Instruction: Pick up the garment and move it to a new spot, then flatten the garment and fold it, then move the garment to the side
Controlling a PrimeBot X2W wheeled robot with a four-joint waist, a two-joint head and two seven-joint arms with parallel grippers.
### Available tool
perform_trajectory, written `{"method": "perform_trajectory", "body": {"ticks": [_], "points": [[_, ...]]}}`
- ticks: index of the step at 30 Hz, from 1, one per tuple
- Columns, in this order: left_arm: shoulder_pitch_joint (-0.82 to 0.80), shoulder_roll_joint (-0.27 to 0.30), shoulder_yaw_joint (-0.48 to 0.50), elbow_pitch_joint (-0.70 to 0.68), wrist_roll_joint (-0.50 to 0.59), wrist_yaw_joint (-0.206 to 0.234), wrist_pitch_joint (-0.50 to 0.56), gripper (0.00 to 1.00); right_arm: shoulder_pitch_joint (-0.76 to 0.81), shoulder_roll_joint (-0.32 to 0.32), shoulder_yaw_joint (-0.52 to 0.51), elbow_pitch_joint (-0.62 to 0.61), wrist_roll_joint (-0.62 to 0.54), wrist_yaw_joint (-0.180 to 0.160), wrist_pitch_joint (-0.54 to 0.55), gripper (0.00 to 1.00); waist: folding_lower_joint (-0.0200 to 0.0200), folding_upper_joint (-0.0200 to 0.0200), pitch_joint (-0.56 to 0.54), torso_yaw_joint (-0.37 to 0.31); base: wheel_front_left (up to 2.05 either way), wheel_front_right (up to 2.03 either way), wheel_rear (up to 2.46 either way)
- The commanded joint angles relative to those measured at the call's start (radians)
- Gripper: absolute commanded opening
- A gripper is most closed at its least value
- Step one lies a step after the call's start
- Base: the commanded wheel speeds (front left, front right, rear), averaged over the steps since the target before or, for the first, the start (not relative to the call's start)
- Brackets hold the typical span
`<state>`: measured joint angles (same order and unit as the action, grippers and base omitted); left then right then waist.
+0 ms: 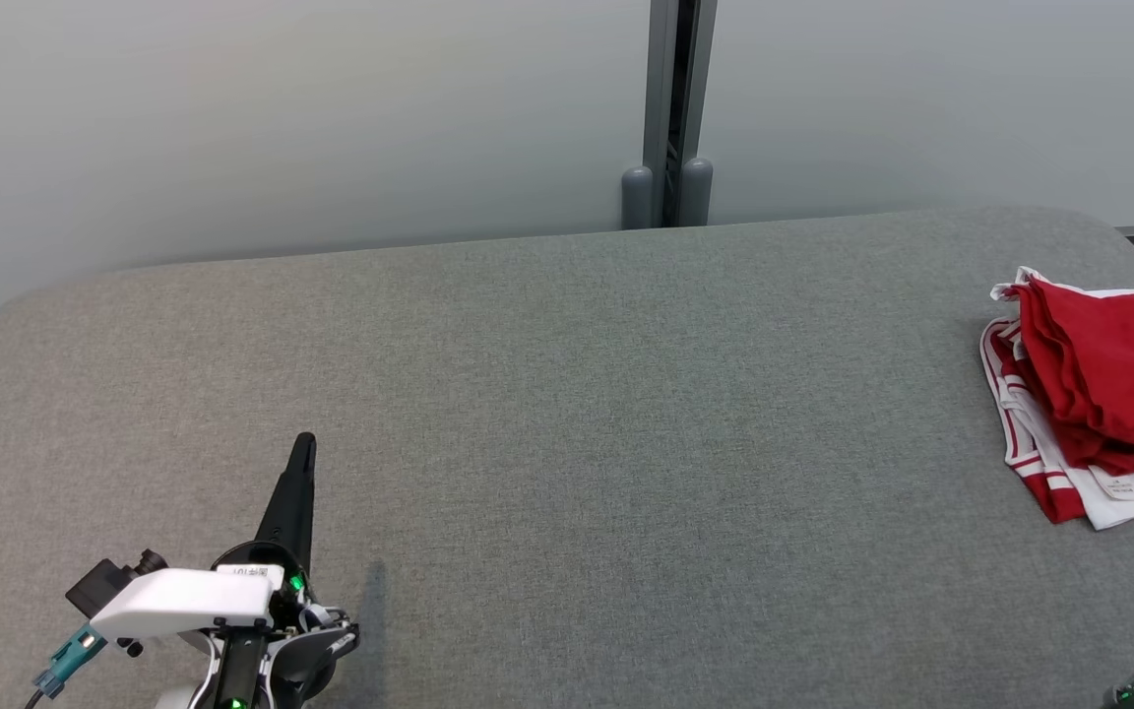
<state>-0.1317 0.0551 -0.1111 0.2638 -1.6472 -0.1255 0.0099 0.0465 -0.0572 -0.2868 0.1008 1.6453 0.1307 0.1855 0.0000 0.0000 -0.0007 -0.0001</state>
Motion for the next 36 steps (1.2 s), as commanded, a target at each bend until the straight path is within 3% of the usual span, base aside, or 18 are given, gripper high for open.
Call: {"method": "perform_trajectory", "body": {"ticks": [1,36], "points": [[-0.015,0.006,0.005,-0.003,-0.002,-0.006,0.005,0.0,0.007,-0.008,-0.002,-0.006,0.005,0.0,0.001,0.0,0.0,0.0,0.0,0.0,0.0,0.0,0.0],[-0.015,0.004,0.008,-0.002,0.002,-0.006,0.006,0.0,0.008,-0.012,0.004,-0.006,0.011,0.0,-0.006,0.0,0.0,0.0,0.0,0.0,0.0,0.0,0.0]]}}
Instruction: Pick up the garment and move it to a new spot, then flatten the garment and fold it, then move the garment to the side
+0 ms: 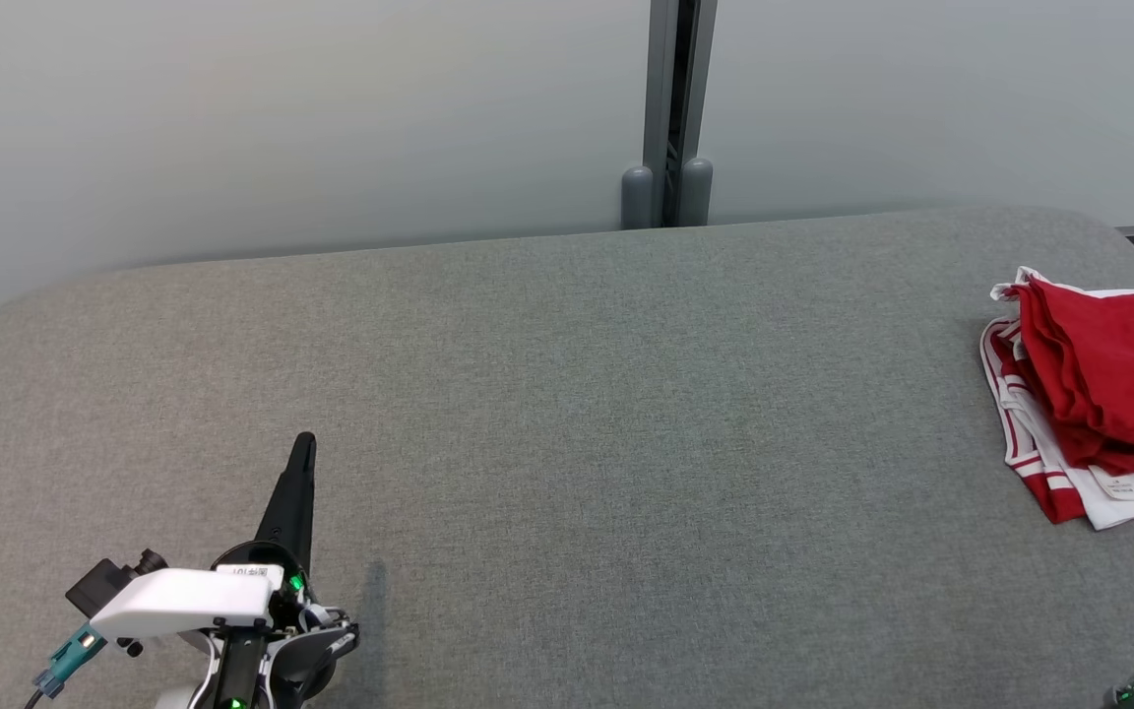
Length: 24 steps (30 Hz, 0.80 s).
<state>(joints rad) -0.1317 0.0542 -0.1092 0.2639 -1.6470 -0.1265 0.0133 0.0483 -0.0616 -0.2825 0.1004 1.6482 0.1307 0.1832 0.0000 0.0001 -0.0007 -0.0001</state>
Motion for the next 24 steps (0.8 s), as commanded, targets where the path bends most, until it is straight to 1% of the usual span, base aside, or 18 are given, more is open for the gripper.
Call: {"method": "perform_trajectory", "body": {"ticks": [1,24], "points": [[-0.015,0.005,0.006,-0.002,0.002,-0.005,0.002,0.0,0.006,-0.008,0.0,-0.006,0.008,0.0,-0.003,0.0,0.0,-0.0001,0.0,0.0,0.0,0.0,0.0],[-0.015,0.004,0.007,-0.002,0.004,-0.006,0.002,0.0,0.007,-0.011,0.004,-0.006,0.009,0.0,-0.007,0.0,0.0,-0.0001,0.0,0.0,0.0,0.0,0.0]]}}
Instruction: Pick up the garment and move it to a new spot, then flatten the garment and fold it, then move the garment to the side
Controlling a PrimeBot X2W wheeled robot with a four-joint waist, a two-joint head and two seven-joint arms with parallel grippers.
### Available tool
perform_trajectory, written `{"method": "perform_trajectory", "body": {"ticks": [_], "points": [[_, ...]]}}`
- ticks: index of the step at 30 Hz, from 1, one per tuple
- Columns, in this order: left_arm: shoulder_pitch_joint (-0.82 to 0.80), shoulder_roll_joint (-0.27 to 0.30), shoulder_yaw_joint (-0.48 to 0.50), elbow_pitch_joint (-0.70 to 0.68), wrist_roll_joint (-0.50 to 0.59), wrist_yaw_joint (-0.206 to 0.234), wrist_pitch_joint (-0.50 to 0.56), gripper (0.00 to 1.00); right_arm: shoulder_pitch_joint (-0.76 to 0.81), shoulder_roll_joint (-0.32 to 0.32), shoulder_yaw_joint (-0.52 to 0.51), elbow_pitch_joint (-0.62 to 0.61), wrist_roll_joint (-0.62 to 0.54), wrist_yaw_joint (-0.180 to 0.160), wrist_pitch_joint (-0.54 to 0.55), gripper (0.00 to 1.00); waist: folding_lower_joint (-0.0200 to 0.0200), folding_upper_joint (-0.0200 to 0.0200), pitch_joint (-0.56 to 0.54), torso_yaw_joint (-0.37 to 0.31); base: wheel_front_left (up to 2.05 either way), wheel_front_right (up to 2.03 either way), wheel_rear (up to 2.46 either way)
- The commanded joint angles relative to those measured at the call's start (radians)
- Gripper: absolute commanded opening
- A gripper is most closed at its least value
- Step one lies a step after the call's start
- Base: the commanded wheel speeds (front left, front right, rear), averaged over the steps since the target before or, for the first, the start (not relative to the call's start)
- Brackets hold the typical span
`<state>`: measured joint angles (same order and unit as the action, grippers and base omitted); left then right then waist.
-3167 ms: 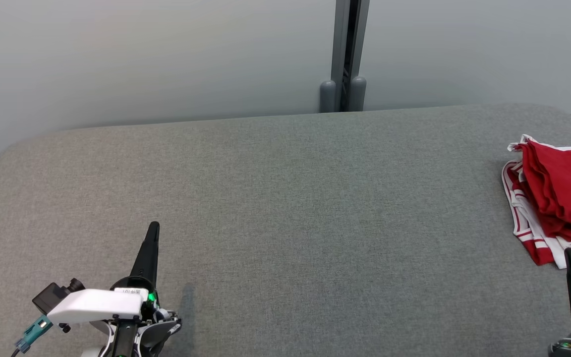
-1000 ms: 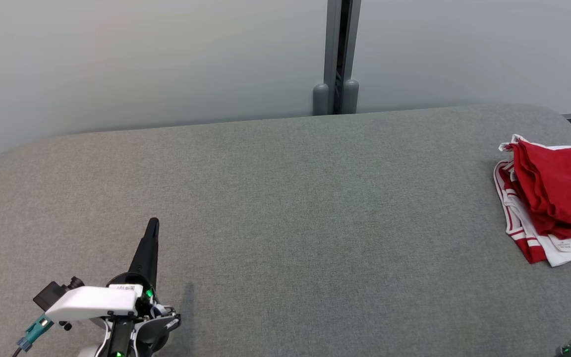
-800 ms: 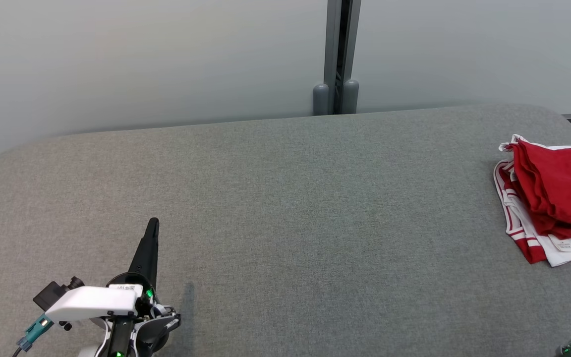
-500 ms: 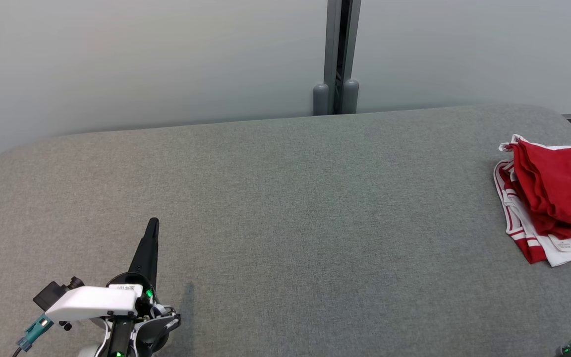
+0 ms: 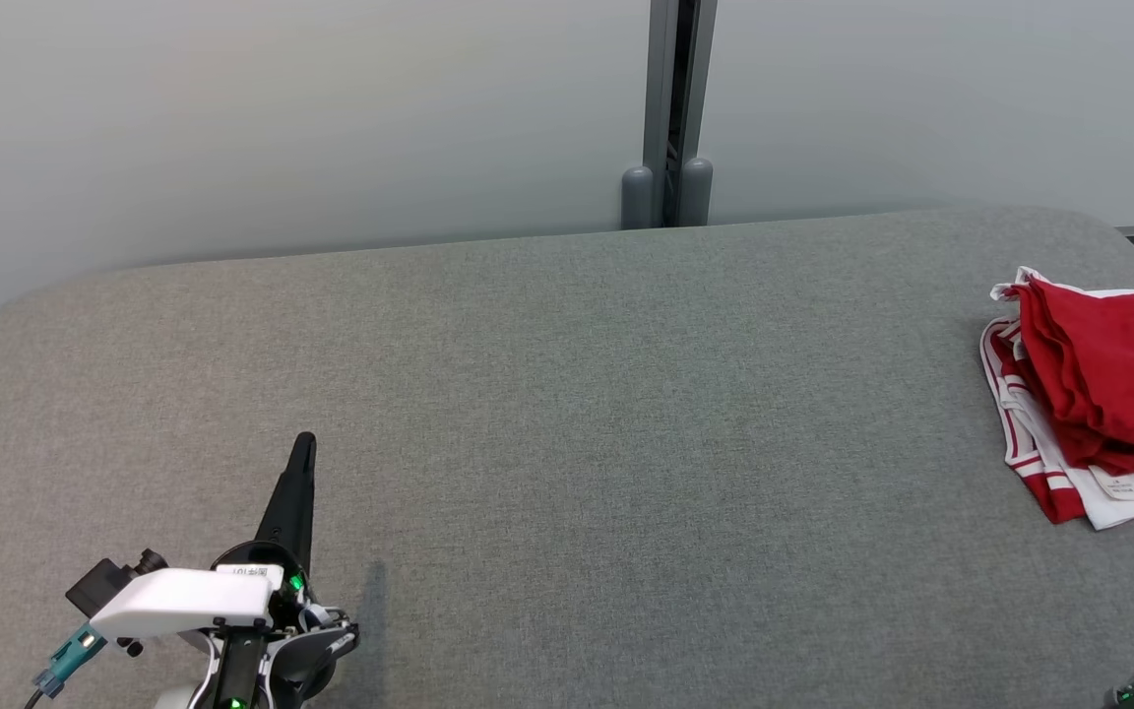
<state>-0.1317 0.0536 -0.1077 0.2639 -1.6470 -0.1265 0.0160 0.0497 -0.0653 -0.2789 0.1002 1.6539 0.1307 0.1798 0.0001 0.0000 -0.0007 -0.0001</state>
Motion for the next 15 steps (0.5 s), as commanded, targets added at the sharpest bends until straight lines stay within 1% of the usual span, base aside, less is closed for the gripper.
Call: {"method": "perform_trajectory", "body": {"ticks": [1,15], "points": [[-0.015,0.004,0.006,-0.002,0.004,-0.006,-0.001,0.0,0.005,-0.007,0.0,-0.006,0.003,0.0,-0.004,0.0,-0.0001,0.0,0.0,0.0,0.0,0.0,0.0],[-0.015,0.003,0.006,-0.002,0.004,-0.006,0.0,0.0,0.006,-0.009,0.003,-0.006,0.006,0.0,-0.005,0.0,-0.0001,0.0,0.0,0.0,0.0,0.0,0.0]]}}
